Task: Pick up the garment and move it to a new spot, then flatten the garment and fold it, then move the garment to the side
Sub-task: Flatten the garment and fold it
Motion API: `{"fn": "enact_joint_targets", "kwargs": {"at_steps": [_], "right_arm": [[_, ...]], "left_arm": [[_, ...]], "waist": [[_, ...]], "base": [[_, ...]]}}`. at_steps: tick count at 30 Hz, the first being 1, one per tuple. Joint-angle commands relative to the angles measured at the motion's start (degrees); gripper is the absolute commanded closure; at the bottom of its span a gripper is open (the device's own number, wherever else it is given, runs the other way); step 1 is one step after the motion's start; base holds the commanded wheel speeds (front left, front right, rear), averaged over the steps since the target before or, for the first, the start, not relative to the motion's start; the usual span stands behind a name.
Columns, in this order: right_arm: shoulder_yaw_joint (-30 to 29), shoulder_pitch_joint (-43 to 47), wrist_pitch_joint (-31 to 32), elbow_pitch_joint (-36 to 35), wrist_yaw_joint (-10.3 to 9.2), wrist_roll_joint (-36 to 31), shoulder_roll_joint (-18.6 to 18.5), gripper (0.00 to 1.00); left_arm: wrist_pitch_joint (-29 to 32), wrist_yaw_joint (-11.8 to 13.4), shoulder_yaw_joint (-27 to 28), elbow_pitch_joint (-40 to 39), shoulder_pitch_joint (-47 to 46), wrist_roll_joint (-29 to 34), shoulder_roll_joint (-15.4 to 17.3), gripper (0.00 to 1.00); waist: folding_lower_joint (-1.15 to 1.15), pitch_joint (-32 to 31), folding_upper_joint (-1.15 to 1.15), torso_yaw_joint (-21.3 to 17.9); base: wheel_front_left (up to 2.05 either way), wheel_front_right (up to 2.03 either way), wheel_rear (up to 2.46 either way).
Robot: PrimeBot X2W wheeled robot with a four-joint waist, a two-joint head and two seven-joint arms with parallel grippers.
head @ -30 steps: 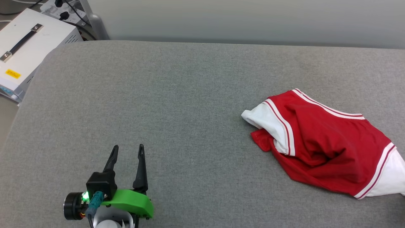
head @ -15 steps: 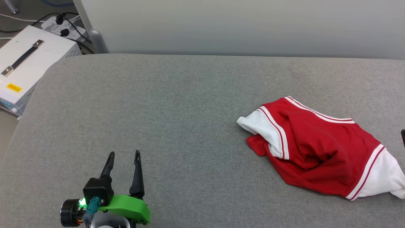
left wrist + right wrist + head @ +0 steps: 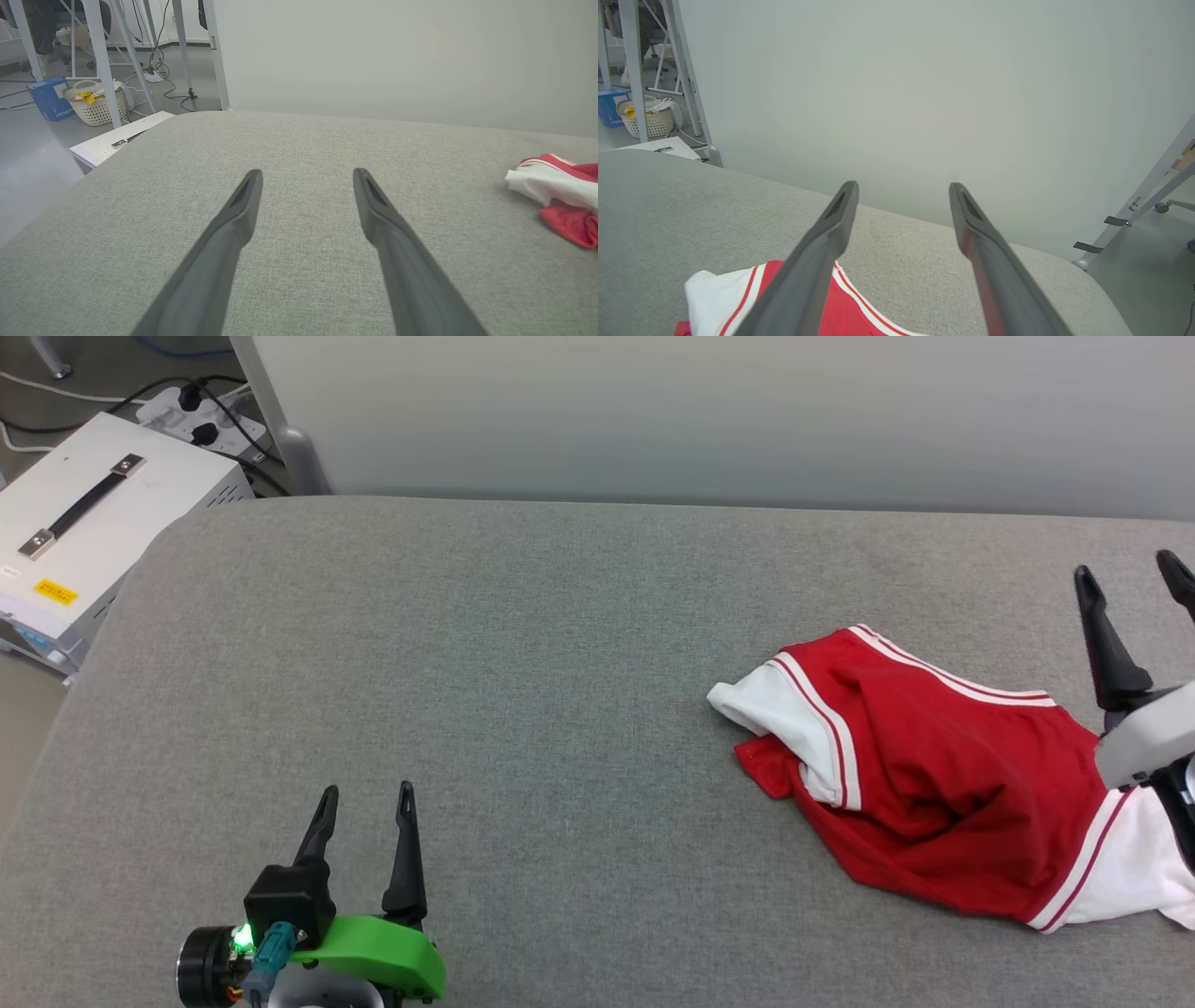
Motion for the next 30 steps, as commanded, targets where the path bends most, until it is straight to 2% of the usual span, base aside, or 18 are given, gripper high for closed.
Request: {"fn": "enact_joint_targets", "kwargs": {"at_steps": [1, 4, 8, 15, 18, 22, 30], "right_arm": [[1.3, -1.5, 1.7, -1.7, -0.05, -0.2, 0.0, 0.0], [7.5, -5.1, 7.9, -4.6, -0.05, 1.2, -1.4, 0.0], [17.6, -11.0, 16.6, -5.2, -0.05, 6.0, -3.9, 0.0], [38.0, -20.9, 34.8, -2.6, -0.05, 17.7, -8.5, 0.0], [43.9, -24.8, 40.9, 0.0, -0.05, 21.6, -8.9, 0.0], [50.0, -29.3, 45.4, 5.3, -0.05, 23.9, -7.7, 0.0], [59.2, -34.0, 45.7, 17.8, -0.05, 24.2, -3.9, 0.0]], "left_arm": [[-0.3, 0.0, -0.1, -0.2, 0.1, 0.3, -0.2, 0.0], [-0.3, 0.1, -0.6, -0.5, -0.4, -0.1, -0.2, 0.0], [-0.3, 0.4, -1.5, -0.5, -1.2, -0.6, -0.2, 0.0], [-0.3, 0.9, -2.8, -0.3, -2.9, -1.6, -0.2, 0.0], [-0.3, 1.1, -3.3, -0.2, -3.5, -2.0, -0.2, 0.0], [-0.3, 1.3, -4.1, -0.1, -4.5, -2.5, -0.2, 0.0], [-0.3, 1.8, -5.9, 0.2, -6.8, -3.4, -0.2, 0.0]], "waist": [[0.0, 0.5, 0.31, 0.4], [0.0, 1.5, 0.31, 1.1], [0.0, 2.7, 0.31, 2.1], [0.0, 5.1, 0.31, 4.2], [0.0, 6.2, 0.31, 4.9], [0.0, 8.0, 0.31, 5.8], [0.0, 11.6, 0.31, 7.6]], "base": [[0.0, 0.0, 0.0], [0.0, 0.0, 0.0], [0.0, 0.0, 0.0], [0.0, 0.0, 0.0], [0.0, 0.0, 0.0], [0.0, 0.0, 0.0], [0.0, 0.0, 0.0]]}}
